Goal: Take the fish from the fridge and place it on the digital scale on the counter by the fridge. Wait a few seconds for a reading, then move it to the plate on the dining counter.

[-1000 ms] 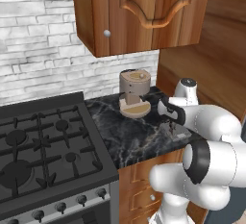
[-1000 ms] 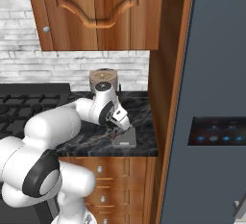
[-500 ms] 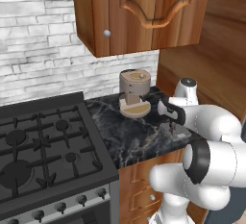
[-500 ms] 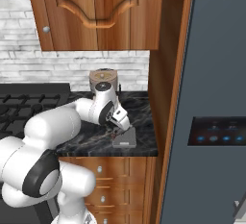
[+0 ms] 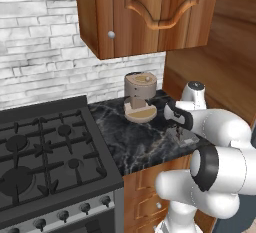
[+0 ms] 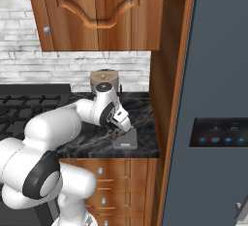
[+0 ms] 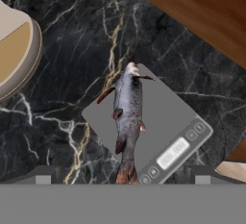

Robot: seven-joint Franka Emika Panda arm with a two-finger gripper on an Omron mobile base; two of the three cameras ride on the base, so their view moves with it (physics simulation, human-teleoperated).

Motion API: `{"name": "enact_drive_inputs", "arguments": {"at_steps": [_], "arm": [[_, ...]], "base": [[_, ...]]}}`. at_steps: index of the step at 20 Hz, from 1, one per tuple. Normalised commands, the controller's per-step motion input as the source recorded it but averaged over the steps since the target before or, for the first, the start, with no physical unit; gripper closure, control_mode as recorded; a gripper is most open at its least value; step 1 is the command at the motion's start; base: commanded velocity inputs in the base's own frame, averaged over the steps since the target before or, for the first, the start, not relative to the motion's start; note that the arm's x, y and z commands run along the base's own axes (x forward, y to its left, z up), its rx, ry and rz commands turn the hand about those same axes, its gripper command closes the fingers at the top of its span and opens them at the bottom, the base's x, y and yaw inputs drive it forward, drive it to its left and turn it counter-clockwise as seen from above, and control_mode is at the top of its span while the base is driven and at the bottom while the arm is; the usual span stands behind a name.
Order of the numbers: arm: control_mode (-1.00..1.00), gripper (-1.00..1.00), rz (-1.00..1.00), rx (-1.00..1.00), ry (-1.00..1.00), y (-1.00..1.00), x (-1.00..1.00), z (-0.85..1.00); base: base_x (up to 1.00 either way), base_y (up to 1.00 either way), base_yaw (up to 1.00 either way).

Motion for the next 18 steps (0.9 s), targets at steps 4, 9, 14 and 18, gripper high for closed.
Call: {"name": "enact_drive_inputs", "arguments": {"at_steps": [4,9,14,18], "arm": [[-1.0,-1.0,0.0,0.0,0.0,0.0,0.0,0.0],[-1.0,-1.0,0.0,0.0,0.0,0.0,0.0,0.0],[-1.0,-1.0,0.0,0.0,0.0,0.0,0.0,0.0],[-1.0,-1.0,0.0,0.0,0.0,0.0,0.0,0.0]], "base": [[0.0,0.0,0.0],[0.0,0.0,0.0],[0.0,0.0,0.0],[0.0,0.0,0.0]]}}
